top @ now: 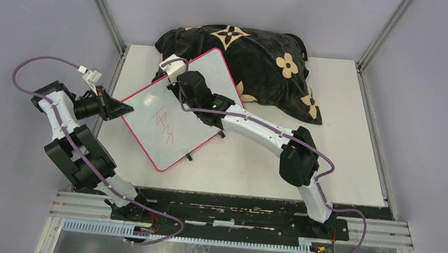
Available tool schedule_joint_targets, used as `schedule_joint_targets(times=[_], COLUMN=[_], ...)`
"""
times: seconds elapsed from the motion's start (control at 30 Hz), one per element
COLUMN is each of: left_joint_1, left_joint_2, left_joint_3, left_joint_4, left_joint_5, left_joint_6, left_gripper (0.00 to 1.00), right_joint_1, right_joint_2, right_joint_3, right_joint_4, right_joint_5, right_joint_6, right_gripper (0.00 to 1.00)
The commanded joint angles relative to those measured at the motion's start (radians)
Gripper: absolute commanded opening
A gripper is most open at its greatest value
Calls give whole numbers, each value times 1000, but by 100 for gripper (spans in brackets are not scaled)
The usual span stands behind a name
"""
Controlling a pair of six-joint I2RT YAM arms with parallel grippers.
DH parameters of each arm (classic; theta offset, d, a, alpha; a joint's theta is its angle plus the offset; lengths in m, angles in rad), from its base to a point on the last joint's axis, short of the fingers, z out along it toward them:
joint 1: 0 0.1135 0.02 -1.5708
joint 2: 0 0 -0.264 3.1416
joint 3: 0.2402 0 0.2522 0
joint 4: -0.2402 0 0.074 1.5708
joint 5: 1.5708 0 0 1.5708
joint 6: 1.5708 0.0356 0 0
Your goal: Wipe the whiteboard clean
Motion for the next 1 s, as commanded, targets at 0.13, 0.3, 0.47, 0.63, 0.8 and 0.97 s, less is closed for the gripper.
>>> schedule_joint_targets(times=[0.13, 0.3, 0.47, 0.63, 0.8, 0.97], left_joint_1=[9, 9, 9, 10, 9, 9], left_joint_2=[-47, -55, -61, -62, -66, -60], left_joint_3=[-4, -8, -9, -14, -23, -26], left_joint_4=[62, 60, 60, 62, 61, 60], left_joint_5=[-110, -111, -111, -111, -116, -118], left_joint_6=[114, 116, 116, 116, 126, 129], left_gripper=[3, 3, 3, 3, 3, 3], right_joint_1=[56, 115, 172, 215, 222, 222], right_joint_2=[-7, -18, -35, -46, -65, -79], right_joint_3=[-71, -125, -186, -214, -254, -297], right_joint_4=[61, 117, 167, 200, 249, 290], right_joint_5=[25, 9, -5, -63, -122, -97], right_joint_6=[0, 10, 25, 41, 64, 49], right_gripper=[0, 1, 1, 1, 0, 0])
